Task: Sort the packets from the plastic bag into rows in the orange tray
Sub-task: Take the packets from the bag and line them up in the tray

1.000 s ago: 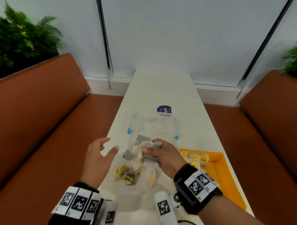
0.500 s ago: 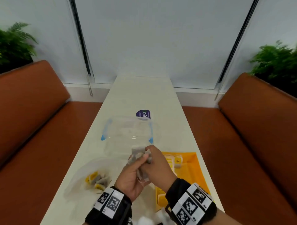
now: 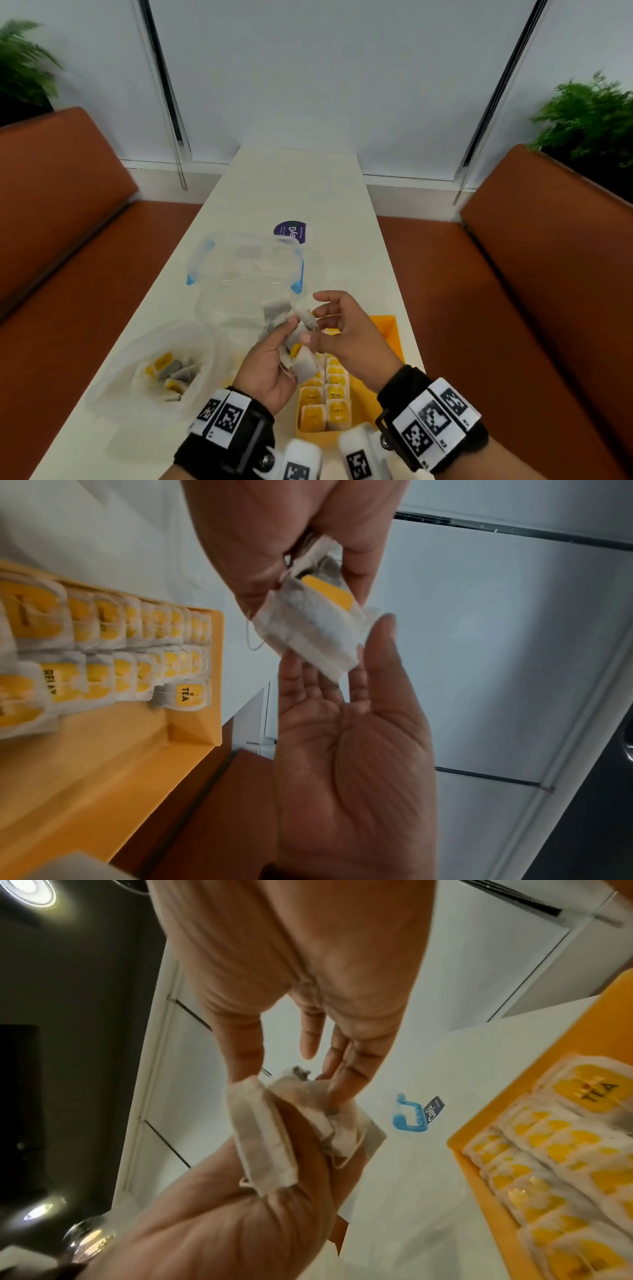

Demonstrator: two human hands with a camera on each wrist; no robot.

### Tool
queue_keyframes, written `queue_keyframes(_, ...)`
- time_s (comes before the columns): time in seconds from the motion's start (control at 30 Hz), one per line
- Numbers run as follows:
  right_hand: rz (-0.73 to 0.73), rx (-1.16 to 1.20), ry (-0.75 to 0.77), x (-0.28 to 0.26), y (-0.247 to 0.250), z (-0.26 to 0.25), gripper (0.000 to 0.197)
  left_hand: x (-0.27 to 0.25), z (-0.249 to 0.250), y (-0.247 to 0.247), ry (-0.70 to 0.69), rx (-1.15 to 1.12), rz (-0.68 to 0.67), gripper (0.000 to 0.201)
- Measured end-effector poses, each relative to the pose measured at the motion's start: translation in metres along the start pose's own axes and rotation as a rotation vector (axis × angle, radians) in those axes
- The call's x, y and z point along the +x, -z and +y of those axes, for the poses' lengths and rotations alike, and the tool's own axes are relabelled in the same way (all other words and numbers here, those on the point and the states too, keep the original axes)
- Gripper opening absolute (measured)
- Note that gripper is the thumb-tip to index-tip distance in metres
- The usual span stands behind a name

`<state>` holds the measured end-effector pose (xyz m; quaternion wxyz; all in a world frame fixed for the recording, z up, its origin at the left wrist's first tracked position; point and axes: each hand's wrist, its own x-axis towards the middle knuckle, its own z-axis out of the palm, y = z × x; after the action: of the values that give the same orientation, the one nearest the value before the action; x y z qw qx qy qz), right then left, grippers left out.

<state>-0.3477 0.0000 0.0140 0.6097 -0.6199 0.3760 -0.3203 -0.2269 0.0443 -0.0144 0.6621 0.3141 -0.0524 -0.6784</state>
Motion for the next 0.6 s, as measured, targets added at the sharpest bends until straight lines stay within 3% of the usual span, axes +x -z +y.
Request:
queue_keyframes(0.13, 0.132, -0.048, 0.165, -0.009, 0.003, -0.003, 0.033, 0.001, -0.003, -0.002, -0.061, -0.037, -0.03, 0.02)
queue_keyframes(0.27, 0.108, -0.288, 0.368, -0.026, 0.0, -0.001, 0.012, 0.001, -0.001, -0.003, -0.118, -0.015, -0.05, 0.022)
queue_keyframes(0.47, 0.054, -0.177, 0.116, -0.025, -0.008, 0.009, 0.035, 0.003, -0.006, 0.0, -0.273, 0.06, -0.02, 0.039)
queue_keyframes(0.6, -0.05, -0.059, -0.013, -0.024, -0.001, 0.01, 0.036, 0.001, -0.002, 0.002, -0.329, 0.089, -0.071, 0.025)
